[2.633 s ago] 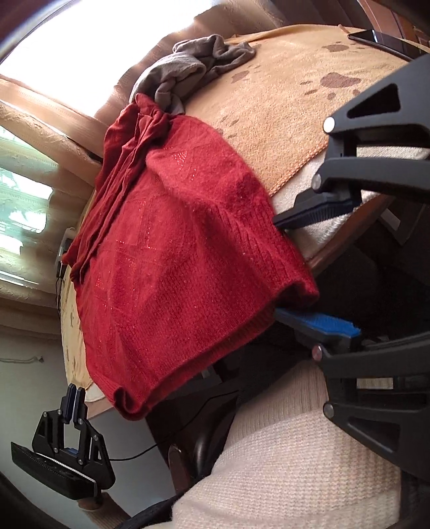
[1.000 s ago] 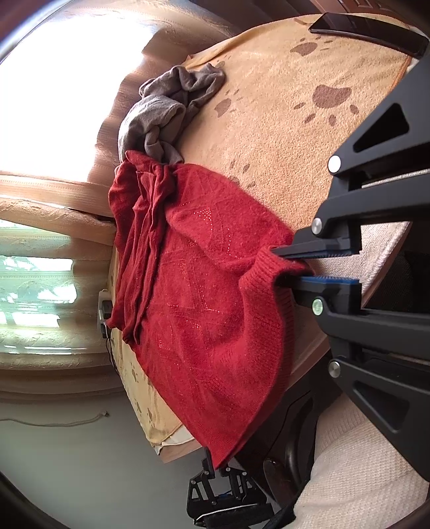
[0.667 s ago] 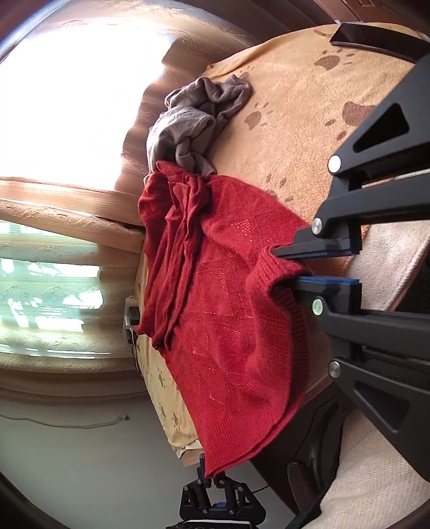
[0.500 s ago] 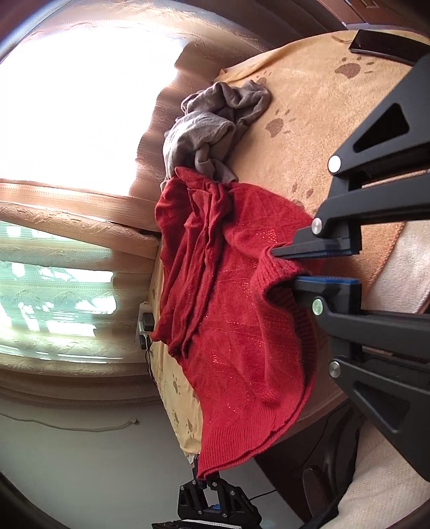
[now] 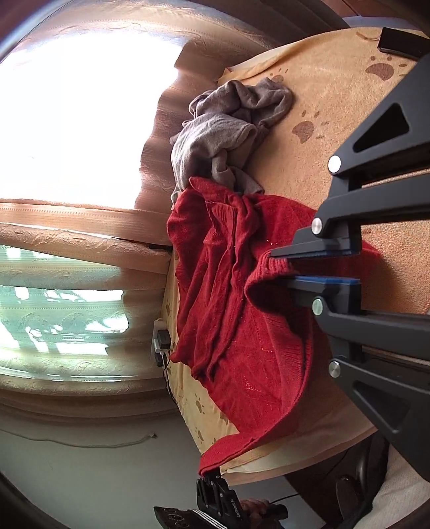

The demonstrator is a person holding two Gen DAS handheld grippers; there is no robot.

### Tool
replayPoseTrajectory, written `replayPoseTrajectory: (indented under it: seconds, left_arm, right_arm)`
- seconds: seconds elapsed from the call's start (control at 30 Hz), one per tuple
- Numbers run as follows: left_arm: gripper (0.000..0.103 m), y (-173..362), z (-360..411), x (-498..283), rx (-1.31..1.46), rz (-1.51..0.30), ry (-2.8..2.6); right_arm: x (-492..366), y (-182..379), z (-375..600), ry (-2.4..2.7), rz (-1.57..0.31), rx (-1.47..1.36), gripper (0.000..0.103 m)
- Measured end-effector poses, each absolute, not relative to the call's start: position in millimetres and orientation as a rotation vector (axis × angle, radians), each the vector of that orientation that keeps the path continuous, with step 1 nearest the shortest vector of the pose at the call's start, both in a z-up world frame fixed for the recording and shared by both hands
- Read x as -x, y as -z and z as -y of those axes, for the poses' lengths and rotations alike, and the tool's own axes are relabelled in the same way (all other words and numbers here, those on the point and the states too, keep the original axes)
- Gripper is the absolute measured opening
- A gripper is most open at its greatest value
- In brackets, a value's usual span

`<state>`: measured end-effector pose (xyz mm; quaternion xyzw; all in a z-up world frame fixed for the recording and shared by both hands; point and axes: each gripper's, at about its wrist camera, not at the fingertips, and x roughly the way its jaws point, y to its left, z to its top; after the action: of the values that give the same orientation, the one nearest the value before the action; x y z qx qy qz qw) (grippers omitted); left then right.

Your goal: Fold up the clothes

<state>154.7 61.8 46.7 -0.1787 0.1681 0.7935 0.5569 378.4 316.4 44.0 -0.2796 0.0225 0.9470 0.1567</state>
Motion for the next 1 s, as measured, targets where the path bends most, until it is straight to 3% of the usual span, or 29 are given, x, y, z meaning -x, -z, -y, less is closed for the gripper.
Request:
replayPoseTrajectory:
  seconds: [0.37,0.5,0.6,0.7,0.8,1.0]
  left_arm:
    - [0.006,-84,-96,-86,0.354,-0.296,-1.990]
    - [0.006,-70,-116,-58,0.429,-0.279,-1.984]
    - [0.006,-59,-130,-37,0.485,-0.266,-1.979]
    - [0.006,-49,-145,-15,0.541,-0.253,-1.973]
    - [0.006,-41,-148,-7,0.581,-0.252,-1.971]
    - [0.006,-35,-137,-9,0.630,-0.257,-1.988]
  right_arm:
    - [-317,-106,-365,-2.670,0.084,0.624,0.010]
    - [-269,-109,-406,-2.685,0.030,0.657,0.010]
    - [-242,-89,-439,-2.780,-0.184,0.810,0.011]
    - [-234,-51,-465,-2.849,-0.493,1.005,0.025]
    - [-239,-15,-473,-2.857,-0.715,1.105,0.075]
    - [-222,7,-465,-2.920,-0.757,1.182,0.078]
